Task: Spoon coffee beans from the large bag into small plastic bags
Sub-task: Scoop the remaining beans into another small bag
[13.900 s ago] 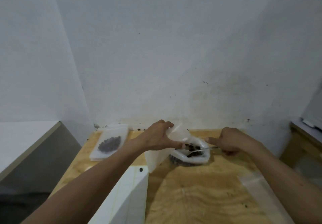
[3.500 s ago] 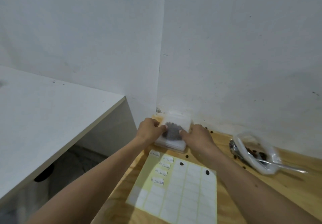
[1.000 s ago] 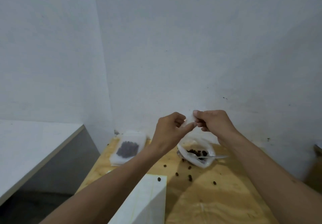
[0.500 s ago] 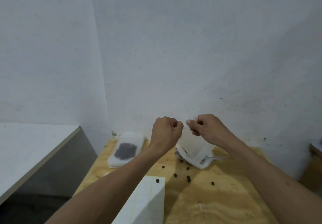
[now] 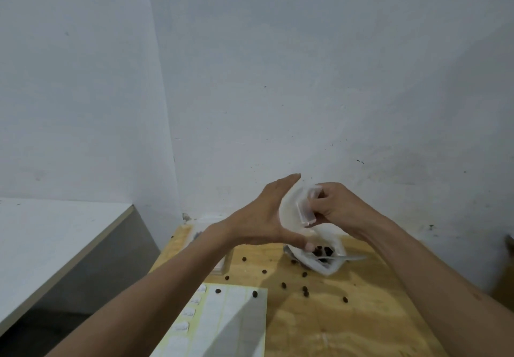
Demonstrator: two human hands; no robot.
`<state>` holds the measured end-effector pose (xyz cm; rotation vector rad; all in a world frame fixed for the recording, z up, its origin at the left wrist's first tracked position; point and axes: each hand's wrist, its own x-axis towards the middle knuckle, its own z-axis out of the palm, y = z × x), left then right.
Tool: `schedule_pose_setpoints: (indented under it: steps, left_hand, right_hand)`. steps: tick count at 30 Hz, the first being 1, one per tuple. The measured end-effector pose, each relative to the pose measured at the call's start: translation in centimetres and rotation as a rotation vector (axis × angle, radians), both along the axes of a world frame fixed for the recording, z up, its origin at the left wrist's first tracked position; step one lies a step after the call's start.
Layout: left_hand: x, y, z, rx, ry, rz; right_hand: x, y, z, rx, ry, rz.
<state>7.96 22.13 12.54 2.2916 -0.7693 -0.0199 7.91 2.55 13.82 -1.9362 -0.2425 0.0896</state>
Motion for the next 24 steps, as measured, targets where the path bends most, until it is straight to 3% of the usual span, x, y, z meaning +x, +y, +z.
schedule_pose_setpoints:
  steps: [4, 10, 14, 16, 19, 24]
  left_hand:
    - [1.2, -0.1, -1.0, 0.057, -0.061, 0.023]
    - [1.9, -0.3, -2.2, 0.152, -0.23, 0.102]
    - [2.5, -0.2, -3.0, 0.259, -0.334, 0.146]
    - [2.5, -0.4, -3.3, 0.278, -0.346, 0.156]
    - [1.8, -1.2, -3.3, 0.246, -0.348, 0.116]
    - [1.3, -1.8, -3.9, 0.125, -0.244, 0.079]
  right_hand:
    - [-0.1, 0.0, -0.3, -0.025, 0.069, 0.022]
    - [0.7, -0.9, -1.2, -0.138, 0.052, -0.164]
    - [0.3, -1.0, -1.3, -0.312, -0.228, -0.339]
    - [0.0, -1.0, -0.8, -0.278, -0.258, -0.232]
    - [-0.2, -1.1, -0.5, -0.309, -0.101, 0.026]
    - [-0.3, -0.9, -0.6, -0.187, 0.111, 0.144]
